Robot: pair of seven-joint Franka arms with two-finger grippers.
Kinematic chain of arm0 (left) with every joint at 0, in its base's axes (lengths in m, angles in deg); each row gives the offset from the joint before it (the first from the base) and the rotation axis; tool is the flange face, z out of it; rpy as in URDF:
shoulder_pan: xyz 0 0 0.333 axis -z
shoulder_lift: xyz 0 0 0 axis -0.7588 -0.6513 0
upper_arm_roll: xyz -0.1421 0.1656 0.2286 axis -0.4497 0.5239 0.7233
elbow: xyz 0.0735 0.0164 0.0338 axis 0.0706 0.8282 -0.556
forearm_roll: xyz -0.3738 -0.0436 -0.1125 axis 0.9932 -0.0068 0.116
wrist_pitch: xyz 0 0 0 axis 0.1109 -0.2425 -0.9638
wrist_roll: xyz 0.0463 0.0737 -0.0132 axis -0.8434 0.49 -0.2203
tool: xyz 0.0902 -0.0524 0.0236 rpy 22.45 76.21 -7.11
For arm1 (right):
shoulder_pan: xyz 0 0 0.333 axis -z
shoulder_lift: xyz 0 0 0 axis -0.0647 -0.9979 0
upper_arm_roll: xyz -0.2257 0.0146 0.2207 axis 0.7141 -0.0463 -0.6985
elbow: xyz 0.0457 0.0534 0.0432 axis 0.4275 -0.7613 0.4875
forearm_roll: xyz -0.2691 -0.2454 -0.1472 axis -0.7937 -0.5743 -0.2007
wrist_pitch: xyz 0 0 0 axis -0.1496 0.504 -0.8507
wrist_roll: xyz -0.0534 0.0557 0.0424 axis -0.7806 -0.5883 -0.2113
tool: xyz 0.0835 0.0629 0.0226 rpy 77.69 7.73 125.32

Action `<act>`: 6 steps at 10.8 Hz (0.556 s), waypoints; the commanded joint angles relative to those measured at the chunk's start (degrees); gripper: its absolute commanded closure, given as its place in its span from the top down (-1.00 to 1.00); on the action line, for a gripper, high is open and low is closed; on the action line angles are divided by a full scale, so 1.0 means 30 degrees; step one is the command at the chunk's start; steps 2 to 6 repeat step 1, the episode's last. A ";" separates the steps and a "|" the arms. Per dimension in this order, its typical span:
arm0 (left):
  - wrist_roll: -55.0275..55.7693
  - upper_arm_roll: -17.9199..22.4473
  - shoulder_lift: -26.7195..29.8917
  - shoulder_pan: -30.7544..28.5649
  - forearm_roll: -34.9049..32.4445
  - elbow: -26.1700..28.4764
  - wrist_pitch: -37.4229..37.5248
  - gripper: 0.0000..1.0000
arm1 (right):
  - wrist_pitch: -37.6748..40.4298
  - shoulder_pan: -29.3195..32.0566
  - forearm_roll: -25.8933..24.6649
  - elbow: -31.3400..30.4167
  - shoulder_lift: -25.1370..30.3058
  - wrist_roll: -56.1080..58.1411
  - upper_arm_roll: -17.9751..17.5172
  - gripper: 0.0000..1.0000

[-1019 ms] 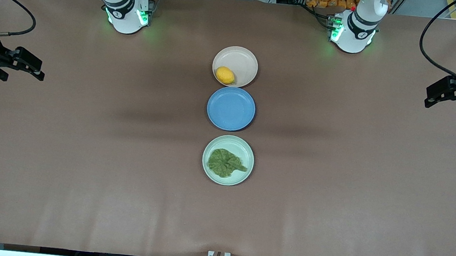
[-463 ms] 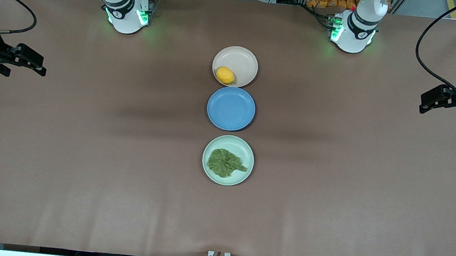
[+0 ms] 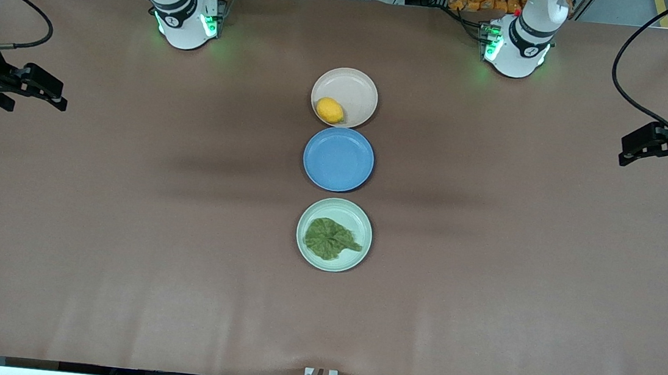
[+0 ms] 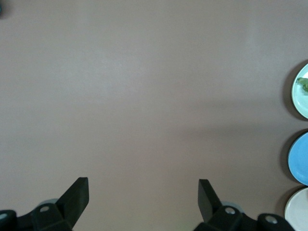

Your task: Place lemon and lettuce in plates

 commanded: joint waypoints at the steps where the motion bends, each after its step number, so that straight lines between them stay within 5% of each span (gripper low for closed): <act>1: -0.0359 0.0206 0.0396 -0.0044 0.0380 -0.0363 -0.0020 1.00 | 0.0360 0.0061 -0.0305 0.0312 0.0021 -0.0283 0.0070 1.00; 6: -0.0359 0.0206 0.0396 -0.0044 0.0380 -0.0363 -0.0020 1.00 | 0.0360 0.0061 -0.0305 0.0312 0.0021 -0.0283 0.0070 1.00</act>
